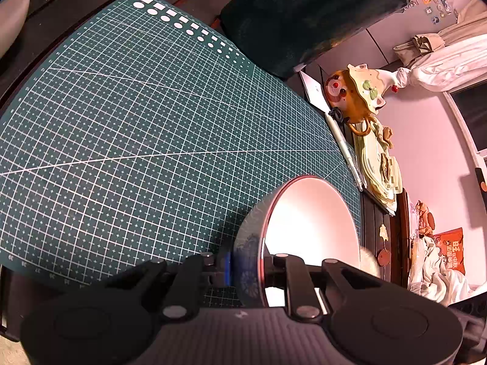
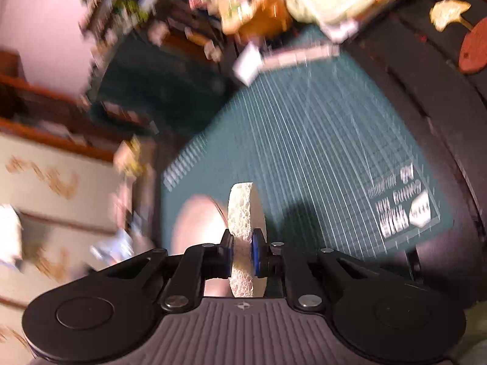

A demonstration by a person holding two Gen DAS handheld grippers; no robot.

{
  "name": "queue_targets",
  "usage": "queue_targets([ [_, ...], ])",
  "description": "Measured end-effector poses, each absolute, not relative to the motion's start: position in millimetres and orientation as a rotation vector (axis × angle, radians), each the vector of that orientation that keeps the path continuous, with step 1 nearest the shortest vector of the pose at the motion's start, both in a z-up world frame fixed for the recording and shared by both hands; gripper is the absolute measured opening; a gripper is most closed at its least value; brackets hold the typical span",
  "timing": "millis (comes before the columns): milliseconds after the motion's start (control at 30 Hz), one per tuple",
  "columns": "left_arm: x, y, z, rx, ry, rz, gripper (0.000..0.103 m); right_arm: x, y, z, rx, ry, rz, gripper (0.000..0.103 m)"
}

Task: Clean bowl
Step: 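Rub the cream sponge along the white bowl's outer wall with the right gripper, then tilt the white bowl with the left gripper while the right gripper scrubs its outside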

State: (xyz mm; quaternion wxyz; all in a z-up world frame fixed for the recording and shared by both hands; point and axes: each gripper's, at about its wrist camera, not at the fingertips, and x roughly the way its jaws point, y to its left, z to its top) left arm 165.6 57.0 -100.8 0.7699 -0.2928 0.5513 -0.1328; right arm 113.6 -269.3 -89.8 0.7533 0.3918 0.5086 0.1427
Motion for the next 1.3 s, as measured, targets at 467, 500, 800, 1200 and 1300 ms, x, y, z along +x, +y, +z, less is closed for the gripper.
queue_targets([
  [467, 163, 58, -103, -0.633, 1.194, -0.289, 0.017, 112, -284, -78, 0.918, 1.051, 0.318, 0.012],
  [500, 163, 58, -102, -0.631, 1.194, -0.289, 0.017, 111, -287, -76, 0.934, 1.031, 0.318, 0.012],
  [800, 169, 49, -96, -0.609, 1.204, -0.278, 0.015, 125, -286, -78, 0.889, 0.999, 0.294, 0.012],
  [1200, 187, 28, -78, -0.446, 1.116, -0.263, 0.021, 108, -271, -76, 0.823, 1.077, 0.365, 0.012],
  [1300, 182, 38, -73, -0.504, 1.127, -0.253, 0.025, 110, -273, -79, 0.839, 1.078, 0.357, 0.012],
])
